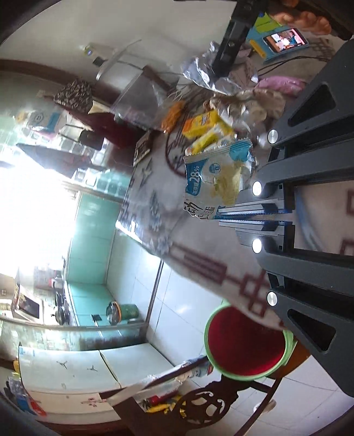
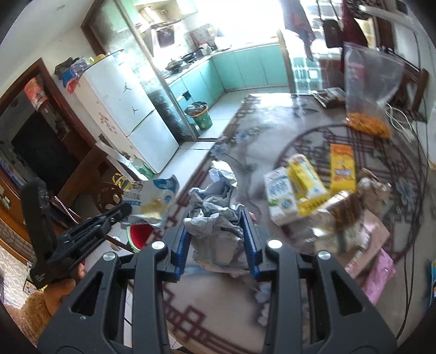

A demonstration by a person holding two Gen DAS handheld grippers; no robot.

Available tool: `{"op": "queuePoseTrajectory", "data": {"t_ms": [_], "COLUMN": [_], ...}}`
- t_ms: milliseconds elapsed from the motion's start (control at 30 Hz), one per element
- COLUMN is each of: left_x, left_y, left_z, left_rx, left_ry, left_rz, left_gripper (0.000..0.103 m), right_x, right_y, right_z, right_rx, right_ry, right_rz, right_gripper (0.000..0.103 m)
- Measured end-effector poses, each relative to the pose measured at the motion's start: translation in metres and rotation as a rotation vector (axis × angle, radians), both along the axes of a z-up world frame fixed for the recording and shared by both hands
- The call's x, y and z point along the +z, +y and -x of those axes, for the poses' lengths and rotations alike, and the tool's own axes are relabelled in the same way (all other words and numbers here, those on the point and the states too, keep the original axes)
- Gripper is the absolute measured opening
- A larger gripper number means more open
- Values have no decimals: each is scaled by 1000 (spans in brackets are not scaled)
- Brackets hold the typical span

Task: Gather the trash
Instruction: 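Carry the wrapper and the tissue over the red bucket with both grippers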

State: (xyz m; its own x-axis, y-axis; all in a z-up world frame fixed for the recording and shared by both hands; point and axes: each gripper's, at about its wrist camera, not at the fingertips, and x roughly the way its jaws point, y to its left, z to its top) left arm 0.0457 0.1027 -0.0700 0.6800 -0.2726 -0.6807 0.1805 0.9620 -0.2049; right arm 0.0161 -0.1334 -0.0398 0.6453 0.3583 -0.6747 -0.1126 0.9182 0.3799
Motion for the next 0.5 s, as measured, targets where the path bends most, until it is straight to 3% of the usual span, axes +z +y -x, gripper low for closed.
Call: {"op": "queuePoseTrajectory", "data": {"t_ms": [500], "left_x": [-17], "left_y": [90], "left_z": [-52], "left_rx": [102], "left_ry": [42], "left_rz": [-30], "left_gripper": [0], "right_x": [-1], "right_y": [102], "right_z": [-48], "right_rx": [98], "right_ry": [5], "right_rz": [42], "right_gripper": [35]}}
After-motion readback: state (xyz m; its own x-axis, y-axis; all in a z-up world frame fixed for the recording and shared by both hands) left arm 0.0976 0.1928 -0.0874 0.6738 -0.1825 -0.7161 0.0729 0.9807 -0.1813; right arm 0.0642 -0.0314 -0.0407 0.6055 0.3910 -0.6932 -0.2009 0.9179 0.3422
